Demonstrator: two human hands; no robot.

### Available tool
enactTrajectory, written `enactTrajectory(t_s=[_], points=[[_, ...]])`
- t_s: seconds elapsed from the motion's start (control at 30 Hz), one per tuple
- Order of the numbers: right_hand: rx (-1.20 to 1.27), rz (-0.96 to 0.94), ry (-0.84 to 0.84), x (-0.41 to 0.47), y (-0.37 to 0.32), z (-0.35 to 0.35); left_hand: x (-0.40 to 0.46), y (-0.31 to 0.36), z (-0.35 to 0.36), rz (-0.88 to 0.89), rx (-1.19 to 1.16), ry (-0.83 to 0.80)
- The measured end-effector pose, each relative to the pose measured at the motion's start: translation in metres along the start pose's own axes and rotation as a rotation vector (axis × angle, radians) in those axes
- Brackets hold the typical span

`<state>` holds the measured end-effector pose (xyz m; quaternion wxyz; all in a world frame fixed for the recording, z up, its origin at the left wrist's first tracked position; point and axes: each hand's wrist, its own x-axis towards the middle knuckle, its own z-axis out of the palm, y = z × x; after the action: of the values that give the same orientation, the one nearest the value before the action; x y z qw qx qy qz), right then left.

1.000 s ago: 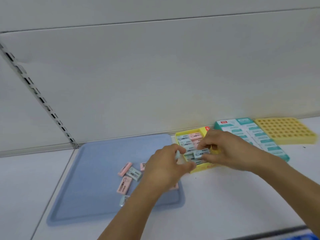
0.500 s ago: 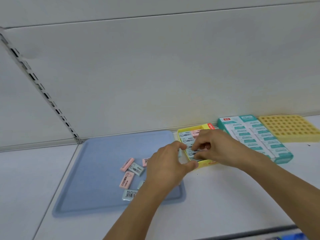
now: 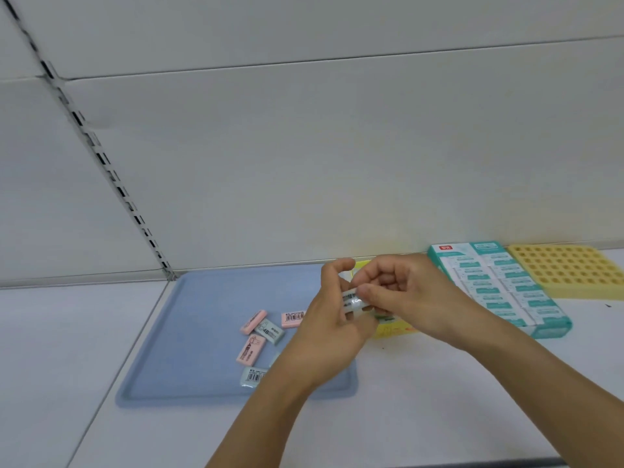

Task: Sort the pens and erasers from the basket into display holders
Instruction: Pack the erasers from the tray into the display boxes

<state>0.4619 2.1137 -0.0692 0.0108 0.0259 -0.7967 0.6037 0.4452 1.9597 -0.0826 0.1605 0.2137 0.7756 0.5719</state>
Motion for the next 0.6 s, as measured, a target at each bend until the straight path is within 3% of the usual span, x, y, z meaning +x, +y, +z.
enactTrajectory(t_s=[0.17, 0.37, 0.5, 0.6], points=[[-0.023, -0.047, 0.017, -0.003, 0.002, -0.008, 0.0, -0.011, -0.006, 0.015, -0.142, 0.161], [0.117, -0.029, 0.233, -0.002, -0.001, -0.004, 0.007, 0.002, -0.002, -0.061, -0.319, 0.089], [0.098, -0.023, 0.159, -0.006, 0.001, -0.008, 0.013, 0.01, 0.004, -0.082, -0.554, 0.184], [0.01, 0.022, 0.191, -0.006, 0.005, -0.021, 0.018, 0.001, 0.008, -0.063, -0.236, 0.219]])
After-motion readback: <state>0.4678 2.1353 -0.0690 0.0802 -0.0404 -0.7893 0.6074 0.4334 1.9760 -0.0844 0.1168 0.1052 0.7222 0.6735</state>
